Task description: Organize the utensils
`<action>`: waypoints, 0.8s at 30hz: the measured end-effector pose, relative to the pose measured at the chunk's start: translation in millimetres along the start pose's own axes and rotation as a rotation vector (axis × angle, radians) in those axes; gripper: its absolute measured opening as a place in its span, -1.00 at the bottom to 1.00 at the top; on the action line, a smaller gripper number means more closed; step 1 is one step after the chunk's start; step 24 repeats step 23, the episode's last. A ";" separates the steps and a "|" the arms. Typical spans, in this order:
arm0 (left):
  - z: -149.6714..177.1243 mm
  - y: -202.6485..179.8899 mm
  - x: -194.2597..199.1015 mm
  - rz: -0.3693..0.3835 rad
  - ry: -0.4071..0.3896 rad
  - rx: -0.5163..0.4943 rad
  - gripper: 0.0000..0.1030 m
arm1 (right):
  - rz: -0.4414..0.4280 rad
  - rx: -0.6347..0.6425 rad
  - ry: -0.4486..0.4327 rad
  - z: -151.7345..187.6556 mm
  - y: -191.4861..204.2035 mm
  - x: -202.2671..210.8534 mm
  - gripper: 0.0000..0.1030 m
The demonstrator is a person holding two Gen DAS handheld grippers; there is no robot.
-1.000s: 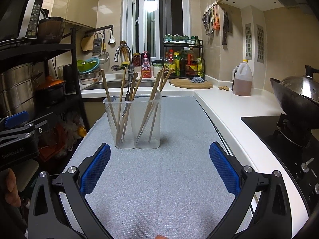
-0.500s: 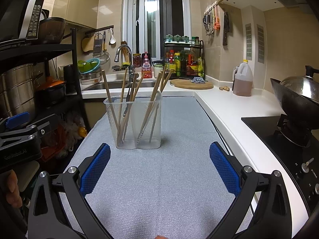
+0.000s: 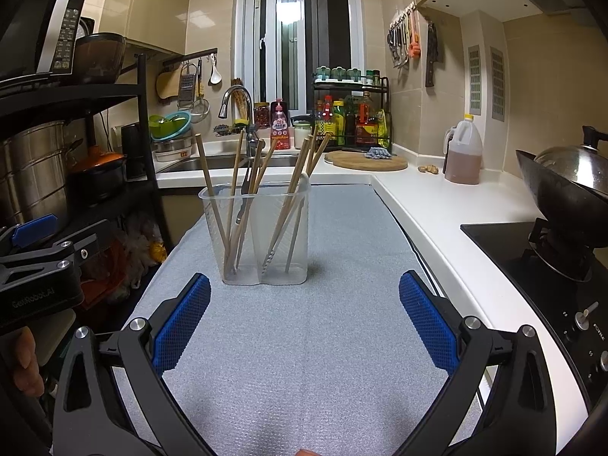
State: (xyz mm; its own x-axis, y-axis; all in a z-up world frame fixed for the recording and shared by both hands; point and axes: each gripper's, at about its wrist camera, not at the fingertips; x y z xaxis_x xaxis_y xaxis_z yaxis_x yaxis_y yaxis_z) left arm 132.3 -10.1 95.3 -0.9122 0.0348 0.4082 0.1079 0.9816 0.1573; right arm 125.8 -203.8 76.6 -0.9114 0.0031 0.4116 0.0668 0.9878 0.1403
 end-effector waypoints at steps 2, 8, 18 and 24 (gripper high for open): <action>0.5 0.5 -0.2 -0.001 0.001 0.001 0.85 | -0.001 0.000 0.000 -0.4 0.8 0.2 0.90; 0.4 0.5 -0.3 -0.002 0.002 0.002 0.85 | -0.002 -0.001 0.000 -0.7 0.7 0.5 0.90; 1.7 -1.6 1.0 -0.007 -0.004 -0.008 0.85 | -0.013 -0.007 -0.005 -2.7 2.7 4.2 0.90; 2.0 -2.5 3.9 -0.003 0.003 -0.012 0.85 | -0.017 -0.009 -0.010 -3.8 5.1 8.0 0.90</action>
Point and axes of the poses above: each gripper's, at about its wrist camera, not at the fingertips, and x roughly against the way its jaws point, y to its left, z to its underside, and after that the axes turned 9 degrees about -x, right-handed
